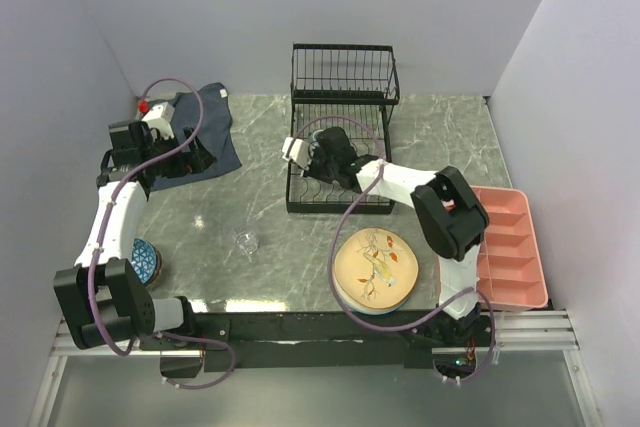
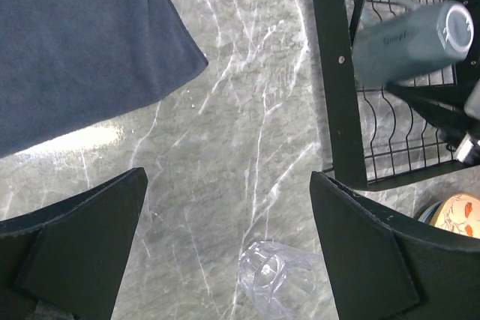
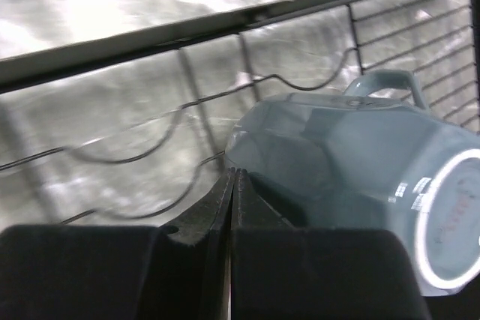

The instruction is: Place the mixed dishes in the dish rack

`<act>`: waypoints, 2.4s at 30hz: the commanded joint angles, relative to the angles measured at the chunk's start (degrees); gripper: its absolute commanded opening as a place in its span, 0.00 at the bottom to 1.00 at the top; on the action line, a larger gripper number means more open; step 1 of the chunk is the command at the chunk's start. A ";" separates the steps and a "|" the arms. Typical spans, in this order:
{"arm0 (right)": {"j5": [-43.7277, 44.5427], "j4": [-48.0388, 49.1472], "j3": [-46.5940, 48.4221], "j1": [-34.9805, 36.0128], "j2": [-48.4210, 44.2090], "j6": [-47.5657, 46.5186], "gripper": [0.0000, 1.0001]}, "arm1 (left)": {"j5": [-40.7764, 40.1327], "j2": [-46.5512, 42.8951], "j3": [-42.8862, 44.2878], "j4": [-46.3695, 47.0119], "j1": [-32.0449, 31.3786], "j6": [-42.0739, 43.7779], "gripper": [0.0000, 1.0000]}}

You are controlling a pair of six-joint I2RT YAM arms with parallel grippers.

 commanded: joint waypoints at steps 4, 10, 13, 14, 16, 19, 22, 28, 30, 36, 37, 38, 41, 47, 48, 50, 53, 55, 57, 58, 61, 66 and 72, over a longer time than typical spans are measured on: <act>7.87 5.80 8.69 -1.83 5.93 -1.86 0.00 | 0.55 0.88 -0.30 1.72 0.05 -0.43 0.96; 10.68 7.57 15.37 -3.59 11.38 -4.67 0.00 | 0.46 1.41 -0.21 1.90 -0.04 -0.61 0.96; 12.26 8.18 18.89 -4.38 14.37 -6.08 0.00 | 0.20 1.67 -0.03 1.90 -0.04 -0.43 0.96; 12.62 8.44 19.60 -4.56 14.98 -6.43 0.00 | 0.11 1.67 -0.03 1.72 -0.04 -0.34 0.96; 13.32 9.58 21.18 -5.35 16.65 -7.57 0.00 | -0.16 1.59 -0.12 1.72 -0.04 -0.34 0.96; 14.11 10.55 23.12 -5.88 18.68 -9.24 0.00 | -0.24 1.24 -0.21 1.72 -0.04 -0.34 0.96; 14.38 12.21 23.30 -6.14 19.65 -10.82 0.00 | -0.68 0.71 -0.47 1.72 0.05 -0.25 0.96; 14.81 21.25 15.75 -5.88 15.43 -11.09 0.00 | -5.60 -0.43 -0.47 1.37 0.05 0.62 0.97; 14.47 19.97 13.47 -5.35 12.98 -10.39 0.00 | -6.13 -1.22 -0.12 0.59 0.05 1.41 0.96; 13.24 17.44 0.29 -2.11 -3.09 -5.57 0.55 | -1.83 -5.34 1.11 -8.63 -1.88 15.05 0.96; 12.63 15.32 -0.51 -1.49 -5.20 -4.60 0.58 | 0.00 -6.14 1.02 -11.43 -2.58 18.87 0.98; 12.62 13.04 -1.04 -0.96 -8.88 -3.46 0.59 | 1.59 -7.10 1.02 -16.68 -2.59 23.00 0.99; 12.10 3.11 -2.10 2.02 -15.04 2.16 0.62 | 7.20 -12.29 -0.56 -28.71 -2.76 41.00 0.91; 3.60 -14.84 -2.52 2.03 -21.56 19.65 0.63 | 10.22 -17.83 -4.95 -40.73 -5.83 66.80 0.85; 2.96 -14.24 -4.11 2.12 -23.14 20.37 0.65 | 10.21 -18.36 -6.09 -40.29 -6.27 69.16 0.85; 2.34 -13.62 -7.80 1.94 -27.62 23.77 0.71 | 9.78 -18.71 -7.23 -38.54 -8.90 69.88 0.84; 0.15 -14.14 -10.62 -0.33 -32.55 30.88 0.76 | 7.41 -19.33 -9.87 -33.27 -14.70 67.34 0.84; -2.75 -14.67 -11.85 -2.18 -36.23 34.42 0.78 | 5.30 -18.19 -10.67 -31.16 -19.60 64.79 0.83; -3.98 -14.58 -14.05 -4.64 -38.52 37.24 0.80 | 4.07 -16.97 -10.84 -29.49 -22.44 61.21 0.83; -4.60 -14.50 -14.93 -5.43 -40.62 37.68 0.80 | 2.84 -16.52 -10.93 -28.35 -24.54 60.14 0.83; -6.00 -13.62 -18.01 -9.03 -43.79 39.00 0.80 | -1.19 -15.03 -11.98 -24.04 -28.33 56.44 0.84; -9.17 -14.49 -19.77 -13.79 -47.49 40.50 0.80 | -6.39 -12.40 -13.92 -15.95 -30.79 51.26 0.84; -10.58 -13.80 -21.44 -16.07 -50.84 40.85 0.80 | -7.28 -9.75 -15.15 -14.44 -31.15 50.46 0.79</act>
